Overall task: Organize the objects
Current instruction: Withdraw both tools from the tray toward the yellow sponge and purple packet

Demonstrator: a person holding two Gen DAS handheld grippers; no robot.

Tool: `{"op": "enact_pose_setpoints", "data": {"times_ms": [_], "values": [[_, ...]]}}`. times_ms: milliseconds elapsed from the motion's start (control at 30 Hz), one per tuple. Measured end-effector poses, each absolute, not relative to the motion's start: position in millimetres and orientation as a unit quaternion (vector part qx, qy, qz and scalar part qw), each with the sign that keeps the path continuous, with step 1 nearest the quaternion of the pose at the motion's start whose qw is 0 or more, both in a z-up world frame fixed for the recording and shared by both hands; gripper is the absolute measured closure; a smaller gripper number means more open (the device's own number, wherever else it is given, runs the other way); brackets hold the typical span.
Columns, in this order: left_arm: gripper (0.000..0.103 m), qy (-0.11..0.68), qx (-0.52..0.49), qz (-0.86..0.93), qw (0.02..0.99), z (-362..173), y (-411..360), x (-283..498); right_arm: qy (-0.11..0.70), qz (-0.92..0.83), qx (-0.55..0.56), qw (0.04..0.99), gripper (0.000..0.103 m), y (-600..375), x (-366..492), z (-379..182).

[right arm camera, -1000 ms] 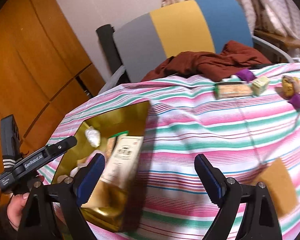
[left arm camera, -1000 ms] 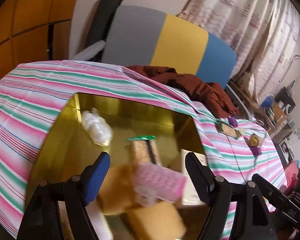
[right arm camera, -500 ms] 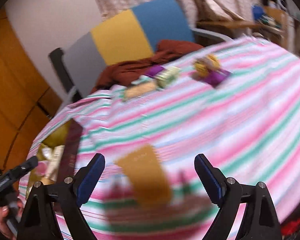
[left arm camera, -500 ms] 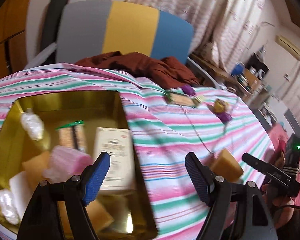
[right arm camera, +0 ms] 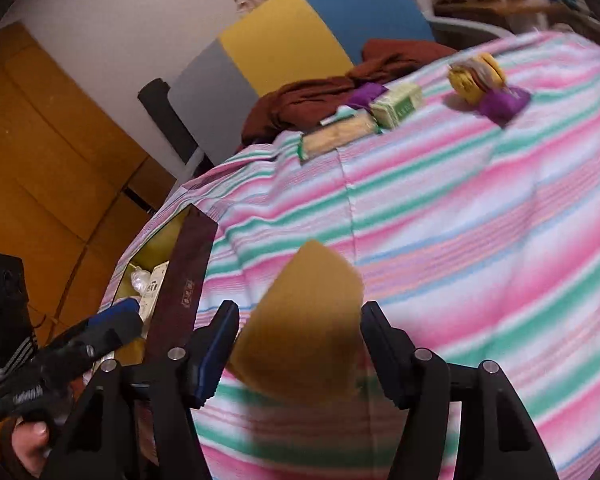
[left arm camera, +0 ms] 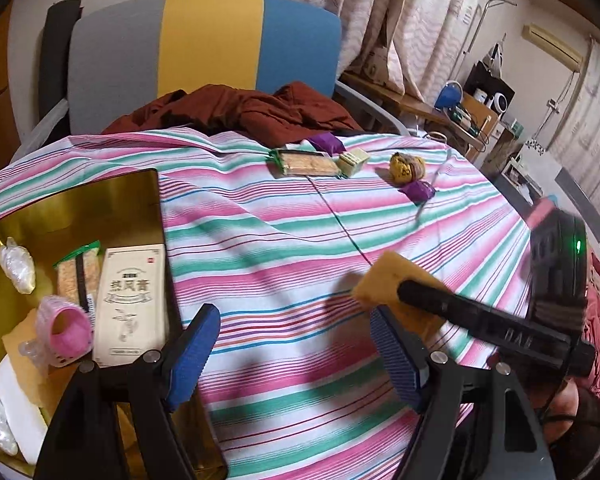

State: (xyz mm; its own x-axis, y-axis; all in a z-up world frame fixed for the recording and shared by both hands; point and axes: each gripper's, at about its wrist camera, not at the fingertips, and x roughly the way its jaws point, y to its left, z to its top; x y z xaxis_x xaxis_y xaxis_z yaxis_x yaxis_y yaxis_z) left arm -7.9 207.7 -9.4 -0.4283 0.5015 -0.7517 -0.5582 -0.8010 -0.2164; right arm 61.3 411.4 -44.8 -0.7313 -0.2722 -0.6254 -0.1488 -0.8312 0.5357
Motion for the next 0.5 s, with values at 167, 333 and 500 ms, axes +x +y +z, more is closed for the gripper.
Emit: {"op": "enact_pose_setpoints", "data": {"times_ms": [167,333,500], "values": [[0.024,0.045,-0.439,0.836,0.325,-15.3,223.4,-5.3,-0.309,-0.899,0.31,-0.017,0.012,451.1,72.0,-33.9],[0.024,0.066,-0.449,0.82,0.348,-25.8,252.0,1.1,-0.32,-0.894,0.295,-0.111,0.012,510.4,80.6,-38.0],[0.024,0.1,-0.438,0.809,0.38,-28.7,281.5,11.9,-0.256,-0.901,0.309,-0.162,0.012,547.6,65.4,-39.8]]}}
